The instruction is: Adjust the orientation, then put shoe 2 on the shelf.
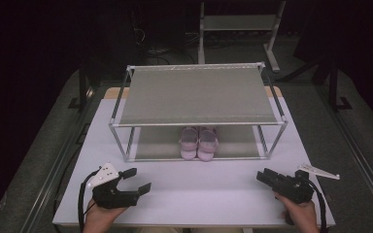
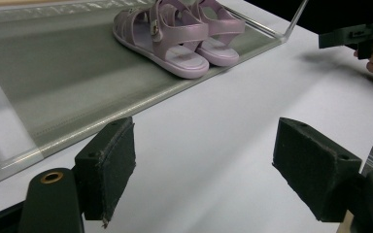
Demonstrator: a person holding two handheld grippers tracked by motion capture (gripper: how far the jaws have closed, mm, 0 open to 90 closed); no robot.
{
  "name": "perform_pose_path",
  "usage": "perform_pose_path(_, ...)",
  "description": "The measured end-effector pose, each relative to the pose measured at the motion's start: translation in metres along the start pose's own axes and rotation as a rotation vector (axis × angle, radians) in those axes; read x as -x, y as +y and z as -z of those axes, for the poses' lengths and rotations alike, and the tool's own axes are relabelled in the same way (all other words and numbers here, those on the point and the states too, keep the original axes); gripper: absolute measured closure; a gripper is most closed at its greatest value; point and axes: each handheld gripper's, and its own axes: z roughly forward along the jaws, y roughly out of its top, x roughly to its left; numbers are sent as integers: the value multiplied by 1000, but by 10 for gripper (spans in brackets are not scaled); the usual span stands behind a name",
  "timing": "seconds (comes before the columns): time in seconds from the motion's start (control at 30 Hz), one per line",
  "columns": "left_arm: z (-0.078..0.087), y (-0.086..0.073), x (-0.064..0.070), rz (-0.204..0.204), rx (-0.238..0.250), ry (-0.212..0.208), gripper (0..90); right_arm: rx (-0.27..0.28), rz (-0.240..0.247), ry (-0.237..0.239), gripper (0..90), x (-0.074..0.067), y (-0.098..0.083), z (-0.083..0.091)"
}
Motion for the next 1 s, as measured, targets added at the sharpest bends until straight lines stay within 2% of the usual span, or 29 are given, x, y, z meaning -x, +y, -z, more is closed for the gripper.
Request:
perform_pose_path(0.43, -2, 0, -4, 3, 1, -11, 228, 23, -15, -10, 481, 6, -2, 13)
perform_pose_path(0.73, -1, 1, -2, -2, 3, -5, 228, 30, -2, -9, 472, 8, -1, 22)
perform_pose_path(1.0, -1, 1, -5, 7, 4, -6, 228, 57, -5, -11, 443, 9, -4, 26)
